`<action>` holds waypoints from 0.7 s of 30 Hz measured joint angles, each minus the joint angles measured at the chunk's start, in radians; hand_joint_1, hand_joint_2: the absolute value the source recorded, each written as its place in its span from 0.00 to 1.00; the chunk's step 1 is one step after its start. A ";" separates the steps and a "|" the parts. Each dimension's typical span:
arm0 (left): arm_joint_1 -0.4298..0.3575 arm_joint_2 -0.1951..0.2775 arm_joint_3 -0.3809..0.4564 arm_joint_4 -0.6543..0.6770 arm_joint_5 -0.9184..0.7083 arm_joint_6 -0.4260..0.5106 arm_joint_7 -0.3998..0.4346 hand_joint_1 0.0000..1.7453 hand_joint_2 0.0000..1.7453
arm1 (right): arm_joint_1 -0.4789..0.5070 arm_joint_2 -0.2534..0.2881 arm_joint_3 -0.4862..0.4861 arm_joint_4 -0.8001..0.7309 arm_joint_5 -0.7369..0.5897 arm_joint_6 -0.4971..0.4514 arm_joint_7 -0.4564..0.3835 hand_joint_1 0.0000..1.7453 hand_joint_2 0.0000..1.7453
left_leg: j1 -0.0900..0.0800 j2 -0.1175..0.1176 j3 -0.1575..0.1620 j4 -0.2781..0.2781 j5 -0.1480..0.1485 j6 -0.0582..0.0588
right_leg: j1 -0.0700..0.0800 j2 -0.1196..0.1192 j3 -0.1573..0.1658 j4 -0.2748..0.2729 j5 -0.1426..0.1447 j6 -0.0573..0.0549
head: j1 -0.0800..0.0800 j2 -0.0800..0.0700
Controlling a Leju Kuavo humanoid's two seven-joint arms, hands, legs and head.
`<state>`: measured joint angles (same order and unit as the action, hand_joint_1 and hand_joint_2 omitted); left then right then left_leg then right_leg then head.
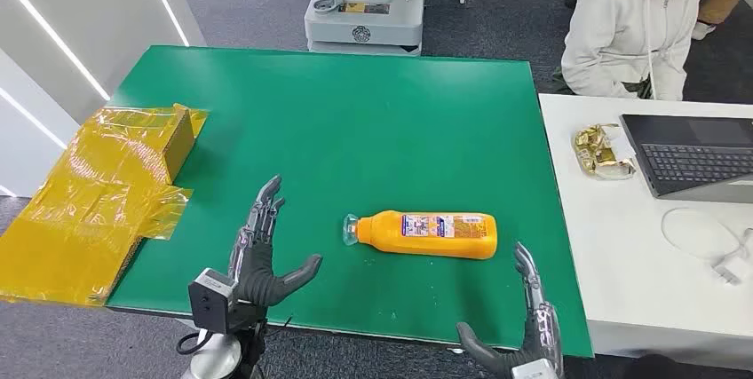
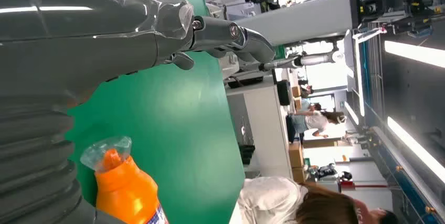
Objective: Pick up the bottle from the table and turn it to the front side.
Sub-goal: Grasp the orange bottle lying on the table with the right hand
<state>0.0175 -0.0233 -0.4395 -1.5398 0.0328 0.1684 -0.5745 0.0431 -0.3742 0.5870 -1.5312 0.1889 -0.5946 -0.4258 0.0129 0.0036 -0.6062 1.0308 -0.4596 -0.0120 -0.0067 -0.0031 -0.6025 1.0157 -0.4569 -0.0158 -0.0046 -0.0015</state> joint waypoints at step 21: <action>-0.088 -0.047 -0.018 0.088 -0.027 -0.067 0.019 0.00 1.00 | -0.499 0.124 -0.002 0.463 0.391 0.411 0.164 0.00 1.00 | 0.000 0.001 0.001 0.000 0.001 0.000 | 0.000 0.001 0.000 0.001 0.001 0.000 | 0.000 0.000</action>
<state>-0.0702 -0.0705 -0.4578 -1.4513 0.0053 0.1010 -0.5558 -0.4554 -0.2505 0.5853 -1.0679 0.5801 -0.1839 -0.2614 0.0131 0.0042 -0.6051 1.0312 -0.4584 -0.0124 -0.0066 -0.0016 -0.6024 1.0168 -0.4563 -0.0156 -0.0047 -0.0015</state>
